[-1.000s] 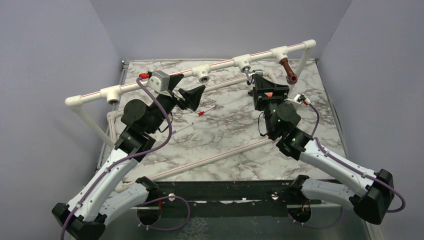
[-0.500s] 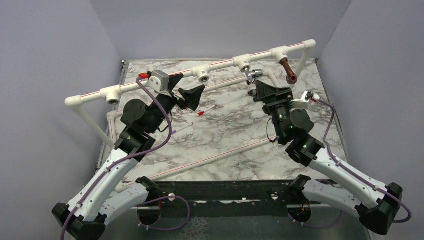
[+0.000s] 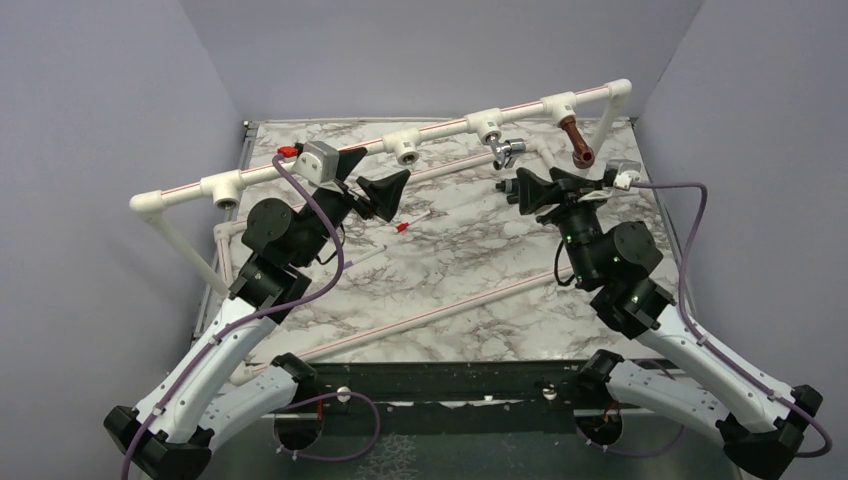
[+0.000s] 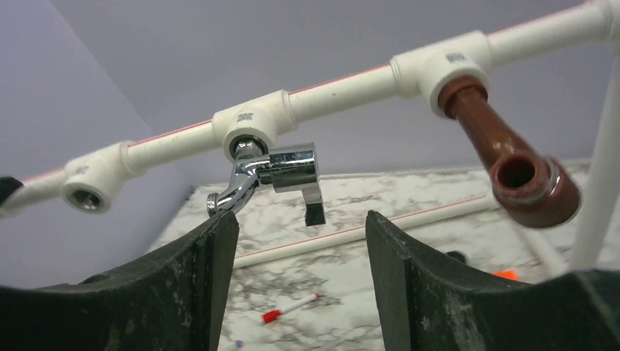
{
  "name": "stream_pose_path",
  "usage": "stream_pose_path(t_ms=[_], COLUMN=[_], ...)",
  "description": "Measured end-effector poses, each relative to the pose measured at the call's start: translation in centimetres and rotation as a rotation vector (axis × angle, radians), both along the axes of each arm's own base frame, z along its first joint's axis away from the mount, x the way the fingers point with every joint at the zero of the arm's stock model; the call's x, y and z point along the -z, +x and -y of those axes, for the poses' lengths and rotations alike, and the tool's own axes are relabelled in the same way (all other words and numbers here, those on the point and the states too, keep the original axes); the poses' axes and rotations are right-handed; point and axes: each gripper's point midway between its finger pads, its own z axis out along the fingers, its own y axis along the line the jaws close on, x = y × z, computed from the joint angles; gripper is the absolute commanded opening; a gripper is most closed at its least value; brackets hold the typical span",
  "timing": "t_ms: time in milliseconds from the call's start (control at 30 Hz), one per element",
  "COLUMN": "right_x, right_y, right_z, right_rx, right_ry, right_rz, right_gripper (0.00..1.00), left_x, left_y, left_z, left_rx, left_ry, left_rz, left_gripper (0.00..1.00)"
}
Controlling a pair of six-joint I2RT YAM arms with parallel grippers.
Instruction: Install the water faucets
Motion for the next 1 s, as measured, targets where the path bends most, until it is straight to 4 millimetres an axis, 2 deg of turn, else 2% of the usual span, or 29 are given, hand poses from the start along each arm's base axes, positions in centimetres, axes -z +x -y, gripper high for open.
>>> stream_pose_path(t_ms=[233,500,700,867,1000], right_x=[-1.6,-2.1,-2.3,-1.1,-0.3], right_y=[-0.6,-1.0,-0.5,0.6,1.4], right_z=[-0.4,-0.6,-1.7,-3.7,-4.8], right_rx=[-0.034,-0.026,-0.014,-0.045,-0.057], right_ry=[-0.54,-1.062,-1.341,-1.52,-1.598], right_rz=[0.192,0.412,0.559,0.638,0.672], right_gripper=[0.66,0.69,0.7,0.7,0.69], left_x=[0.0,0.0,0.0,0.0,0.0], left_y=[0.0,0.0,0.0,0.0,0.0], left_z=[0.0,0.0,0.0,0.0,-0.1], left_rx=[0.0,0.0,-0.001,-0.004,-0.004], left_ry=[0.0,0.0,0.001,0.004,0.005], left_rz=[0.0,0.0,0.001,0.003,0.004], left_gripper=[0.96,0.96,0.96,0.97,0.96])
